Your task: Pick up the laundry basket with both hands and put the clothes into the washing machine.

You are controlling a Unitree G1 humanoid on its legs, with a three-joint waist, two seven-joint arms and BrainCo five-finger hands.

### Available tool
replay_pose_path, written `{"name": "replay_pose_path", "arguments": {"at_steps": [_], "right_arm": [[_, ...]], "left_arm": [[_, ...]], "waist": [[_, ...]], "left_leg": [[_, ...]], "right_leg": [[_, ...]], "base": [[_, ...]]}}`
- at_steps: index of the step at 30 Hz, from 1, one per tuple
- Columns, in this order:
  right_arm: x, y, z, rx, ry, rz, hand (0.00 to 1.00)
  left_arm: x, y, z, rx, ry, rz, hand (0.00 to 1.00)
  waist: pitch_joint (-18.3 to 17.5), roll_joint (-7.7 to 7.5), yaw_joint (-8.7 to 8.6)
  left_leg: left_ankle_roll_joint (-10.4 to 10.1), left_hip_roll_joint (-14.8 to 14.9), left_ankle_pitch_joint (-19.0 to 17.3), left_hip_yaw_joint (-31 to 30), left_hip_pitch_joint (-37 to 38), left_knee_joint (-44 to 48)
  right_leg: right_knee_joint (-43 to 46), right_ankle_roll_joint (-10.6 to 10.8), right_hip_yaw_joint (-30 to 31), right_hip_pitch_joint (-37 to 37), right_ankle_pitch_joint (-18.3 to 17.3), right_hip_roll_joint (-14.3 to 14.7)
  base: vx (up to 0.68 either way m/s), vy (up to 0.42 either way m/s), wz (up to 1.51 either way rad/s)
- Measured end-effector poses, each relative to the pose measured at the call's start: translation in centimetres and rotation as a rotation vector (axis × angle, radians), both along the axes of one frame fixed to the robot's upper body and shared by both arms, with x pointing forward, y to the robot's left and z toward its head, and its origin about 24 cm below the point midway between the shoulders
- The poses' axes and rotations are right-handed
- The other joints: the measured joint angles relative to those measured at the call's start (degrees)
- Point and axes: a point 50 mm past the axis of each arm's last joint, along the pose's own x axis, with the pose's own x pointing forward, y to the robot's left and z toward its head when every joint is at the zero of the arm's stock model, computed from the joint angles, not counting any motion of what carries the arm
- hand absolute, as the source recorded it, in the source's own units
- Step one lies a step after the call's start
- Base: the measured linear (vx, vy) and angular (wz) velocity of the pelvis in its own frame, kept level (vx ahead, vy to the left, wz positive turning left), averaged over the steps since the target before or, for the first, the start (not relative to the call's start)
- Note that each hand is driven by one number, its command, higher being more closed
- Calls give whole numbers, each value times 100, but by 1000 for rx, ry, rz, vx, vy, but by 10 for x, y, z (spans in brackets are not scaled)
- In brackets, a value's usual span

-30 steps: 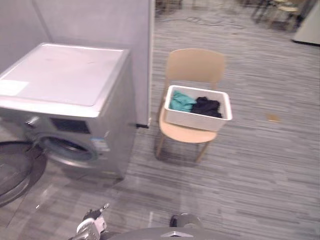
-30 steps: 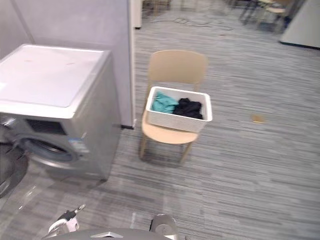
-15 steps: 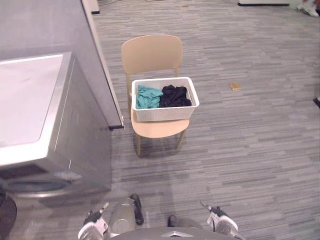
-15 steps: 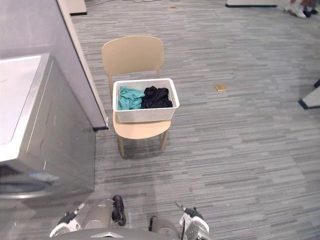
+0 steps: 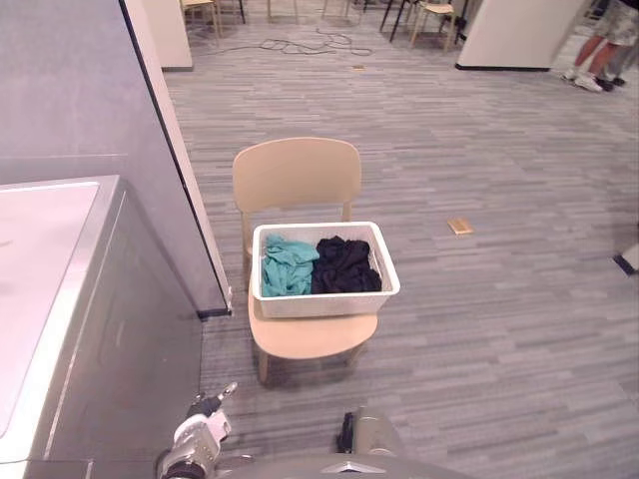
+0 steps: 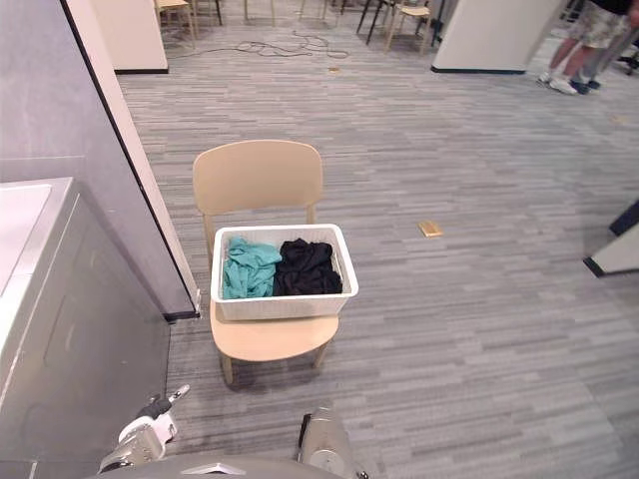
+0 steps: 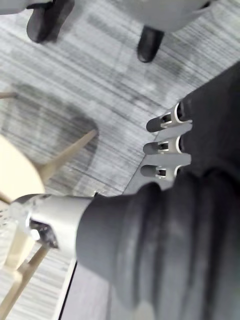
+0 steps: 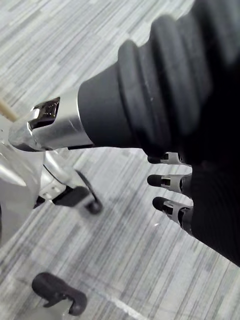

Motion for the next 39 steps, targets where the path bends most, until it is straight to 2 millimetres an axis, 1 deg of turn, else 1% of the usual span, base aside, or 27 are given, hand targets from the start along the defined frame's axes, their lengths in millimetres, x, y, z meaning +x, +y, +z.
{"name": "replay_pose_path", "arguments": {"at_steps": [1,2,3,4,5,6,7,8,9,10,11,12,13,15,16,18,19,20,21,22,24,27,29,30,33,35,39], "right_arm": [[-1,3,-1,7,5,-5,0],[5,2,0,5,-8,-1,0],[10,-3,2,-16,-27,18,0],[16,-7,5,-34,-47,31,0],[32,-14,11,-73,-105,55,0],[59,-21,26,-150,-200,117,0],[76,-22,37,-191,-261,155,0],[112,-21,63,-268,-412,235,0],[147,-22,96,-362,-572,306,0],[164,-23,115,-415,-655,331,0],[187,-23,148,-502,-797,349,0],[207,-23,181,-586,-936,356,0],[215,-23,193,-626,-981,369,0],[239,-21,226,-743,-1073,474,0],[244,-20,232,-780,-1078,517,0],[255,-13,246,-857,-1096,649,0],[264,-3,250,-860,-1115,734,0],[275,11,254,-850,-1136,812,0],[281,20,256,-854,-1143,868,0],[297,45,264,-892,-1153,1075,0],[307,64,272,-929,-1163,1217,0],[330,102,301,-1063,-1175,1523,0],[344,109,317,-1152,-1139,1607,0],[354,106,329,-1219,-1098,1636,0],[368,90,345,-1360,-957,1680,0],[374,84,351,-1406,-886,1708,0],[380,71,358,-1506,-764,1708,0]], "left_arm": [[-2,-2,-1,5,8,-12,0],[-7,-2,-3,6,25,-2,0],[-11,-4,-4,1,38,-15,0],[-13,-4,-5,0,44,-15,0],[-15,-4,-5,3,45,-6,0],[-18,-4,-6,1,52,2,0],[-20,-4,-7,1,58,3,0],[-26,-4,-8,1,69,1,0],[-20,-2,-5,15,42,-2,0],[-20,-1,-4,23,35,-9,0],[-19,1,-2,42,25,-29,0],[-17,2,-1,65,23,-63,0],[-16,3,-1,77,23,-79,0],[-14,7,0,110,26,-119,0],[-14,6,0,118,29,-140,0],[-14,2,-1,138,41,-203,0],[-13,5,-1,162,52,-258,0],[-8,12,1,198,46,-305,0],[-6,13,2,207,44,-328,0],[-1,17,4,235,33,-391,0],[5,16,6,241,19,-404,0],[24,22,14,282,-28,-435,0],[36,25,20,308,-58,-434,0],[45,27,25,322,-81,-432,0],[59,34,35,366,-132,-415,0],[59,37,35,370,-131,-410,0],[68,34,40,370,-167,-378,0]], "waist": [[-8,-116,6],[-19,-90,11],[-75,92,-24],[-86,137,-32],[-129,236,-42],[-115,259,-82],[-103,279,-84],[-57,307,-69],[-43,331,-3],[-42,331,46],[-40,310,104],[-28,285,131],[-9,254,136],[33,179,121],[40,200,111],[82,344,91],[113,304,65],[202,145,55],[245,70,57],[308,4,149],[380,-11,220],[775,26,405],[975,40,500],[1189,56,514],[1696,80,641],[1719,85,642],[1914,123,787]], "left_leg": [[-236,31,-143,-118,75,26],[-417,201,-245,-186,225,32],[-431,382,-227,-228,224,27],[-477,478,-153,-232,229,38],[-527,634,51,-254,197,93],[-532,796,204,-296,72,529],[-528,886,274,-303,-35,878],[-394,1078,442,-374,-421,1862],[-300,1229,589,-554,-947,2954],[-319,1247,559,-622,-1210,3370],[-321,1247,433,-532,-1615,3743],[-243,1216,298,-378,-1851,3482],[-216,1174,254,-319,-1916,3156],[-219,906,403,-305,-1960,1473],[-259,858,550,-317,-1987,1217],[-408,773,1191,-329,-1990,740],[-554,665,1170,-304,-1970,610],[-483,493,1215,-259,-1977,579],[-459,424,1211,-249,-2006,579],[-375,314,1167,-221,-2151,592],[-349,238,1182,-217,-2233,595],[-233,131,1210,-312,-2490,632],[-207,120,1228,-445,-2801,653],[-154,120,1270,-523,-2973,704],[-149,157,1278,-648,-3155,874],[-142,159,1321,-747,-3452,935],[-146,186,1434,-803,-3661,899]], "right_leg": [[-390,-11,99,88,441,-104],[-154,60,18,101,637,-71],[-12,-31,-169,117,385,41],[74,-81,-262,115,249,96],[181,-184,-432,173,63,158],[136,-257,-610,384,-67,207],[98,-291,-675,514,-96,245],[-35,-383,-770,820,-167,345],[-136,-457,-816,1004,-211,413],[-169,-487,-827,1045,-229,414],[-305,-512,-837,1122,-242,412],[-502,-550,-873,1222,-224,388],[-593,-551,-872,1273,-204,366],[-701,-398,-855,1268,-114,196],[-711,-340,-836,1243,-110,174],[-771,-154,-775,1247,-56,178],[-813,-1,-674,1232,26,98],[-1000,141,-619,1235,183,-18],[-1138,178,-599,1257,261,-62],[-1549,215,-556,1269,592,-114],[-1746,200,-544,1270,779,-157],[-1907,188,-645,1215,937,-230],[-1873,189,-711,977,936,-216],[-1841,189,-797,875,936,-209],[-1767,189,-844,818,936,-159],[-1712,189,-935,578,935,-145],[-1683,185,-987,414,934,-95]], "base": [[357,-416,45],[427,-513,47],[349,-430,35],[321,-388,42],[316,-382,52],[304,-385,52],[272,-384,48],[220,-342,23],[196,-291,9],[140,-182,-8],[120,-95,-5],[127,-75,2],[151,-36,6],[170,45,-5],[184,155,-15],[177,225,-16],[193,283,-15],[162,261,-13],[113,275,-12],[52,220,-6],[24,198,-2],[-43,135,23],[-116,36,31],[-150,11,29],[-140,3,18],[-104,2,15],[-71,-5,10]]}}
